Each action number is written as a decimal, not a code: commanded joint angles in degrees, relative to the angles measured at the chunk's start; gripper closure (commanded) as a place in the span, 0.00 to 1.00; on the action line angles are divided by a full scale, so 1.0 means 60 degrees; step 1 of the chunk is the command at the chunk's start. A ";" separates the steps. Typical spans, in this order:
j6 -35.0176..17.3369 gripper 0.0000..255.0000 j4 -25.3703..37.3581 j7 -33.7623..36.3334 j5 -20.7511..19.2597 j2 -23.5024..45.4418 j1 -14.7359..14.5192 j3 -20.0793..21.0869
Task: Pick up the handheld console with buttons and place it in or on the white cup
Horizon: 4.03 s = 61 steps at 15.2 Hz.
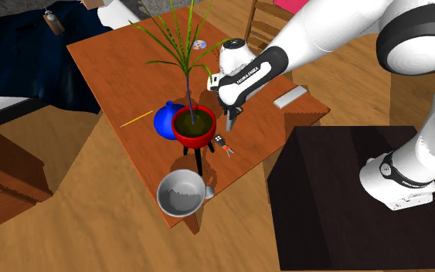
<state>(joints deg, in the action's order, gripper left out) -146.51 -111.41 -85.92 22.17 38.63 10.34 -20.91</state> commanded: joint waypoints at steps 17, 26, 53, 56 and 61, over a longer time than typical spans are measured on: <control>0.1406 1.00 -0.0292 0.0571 -0.0919 -0.1719 -0.0603 -0.0822; 0.2251 1.00 -0.0188 0.0897 -0.1440 -0.2528 -0.0859 -0.1164; 0.4230 1.00 0.2792 0.5957 -0.1953 -0.1661 -0.4057 0.0003; 0.4654 1.00 0.3693 0.6472 -0.1918 -0.1187 -0.4298 0.0165; 0.5551 1.00 0.5647 0.7315 -0.1840 -0.0143 -0.4609 0.0429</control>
<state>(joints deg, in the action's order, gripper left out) -114.93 -81.51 -43.05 10.87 35.54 -17.28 -18.74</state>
